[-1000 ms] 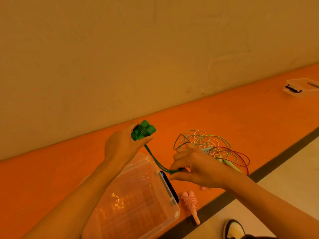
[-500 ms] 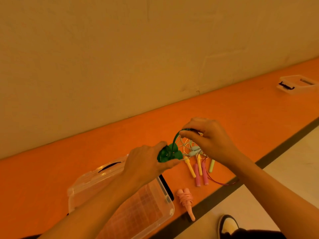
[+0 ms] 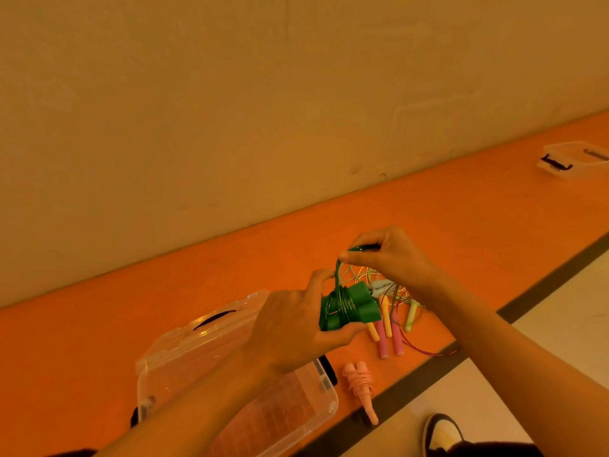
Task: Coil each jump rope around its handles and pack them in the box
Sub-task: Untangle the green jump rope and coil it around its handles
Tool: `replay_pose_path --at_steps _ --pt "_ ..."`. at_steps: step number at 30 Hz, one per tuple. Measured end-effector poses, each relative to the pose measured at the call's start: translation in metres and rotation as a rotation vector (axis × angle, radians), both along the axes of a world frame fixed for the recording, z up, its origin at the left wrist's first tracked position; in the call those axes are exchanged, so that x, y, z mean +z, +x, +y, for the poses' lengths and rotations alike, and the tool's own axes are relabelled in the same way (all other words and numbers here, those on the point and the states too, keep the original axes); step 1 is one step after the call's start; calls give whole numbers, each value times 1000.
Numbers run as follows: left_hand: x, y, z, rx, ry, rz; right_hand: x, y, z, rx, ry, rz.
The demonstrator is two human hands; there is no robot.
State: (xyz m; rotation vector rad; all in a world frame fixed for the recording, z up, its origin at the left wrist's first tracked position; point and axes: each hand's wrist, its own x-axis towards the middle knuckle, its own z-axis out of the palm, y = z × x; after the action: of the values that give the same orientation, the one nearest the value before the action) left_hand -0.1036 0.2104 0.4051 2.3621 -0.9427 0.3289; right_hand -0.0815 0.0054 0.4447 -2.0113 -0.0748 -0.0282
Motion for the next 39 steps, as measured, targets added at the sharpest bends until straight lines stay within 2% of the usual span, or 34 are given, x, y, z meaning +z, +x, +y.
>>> replay_pose_path --at_steps 3,9,12,20,26,32,39 --pt "1 1 5 -19 17 0 -7 5 4 -1 39 67" --pt "-11 8 7 -230 158 -112 -20 9 18 57 130 165" --pt "-8 10 9 -235 166 -133 -26 9 20 44 158 191" --pt "1 14 13 -180 30 -133 -37 12 1 116 181 274" --pt "13 24 18 -21 -271 126 -54 14 -21 -11 136 246" --pt "22 40 32 107 -532 237 -59 11 -37 -101 124 256" --pt "22 57 43 236 -579 235 -65 11 -26 21 -120 166"
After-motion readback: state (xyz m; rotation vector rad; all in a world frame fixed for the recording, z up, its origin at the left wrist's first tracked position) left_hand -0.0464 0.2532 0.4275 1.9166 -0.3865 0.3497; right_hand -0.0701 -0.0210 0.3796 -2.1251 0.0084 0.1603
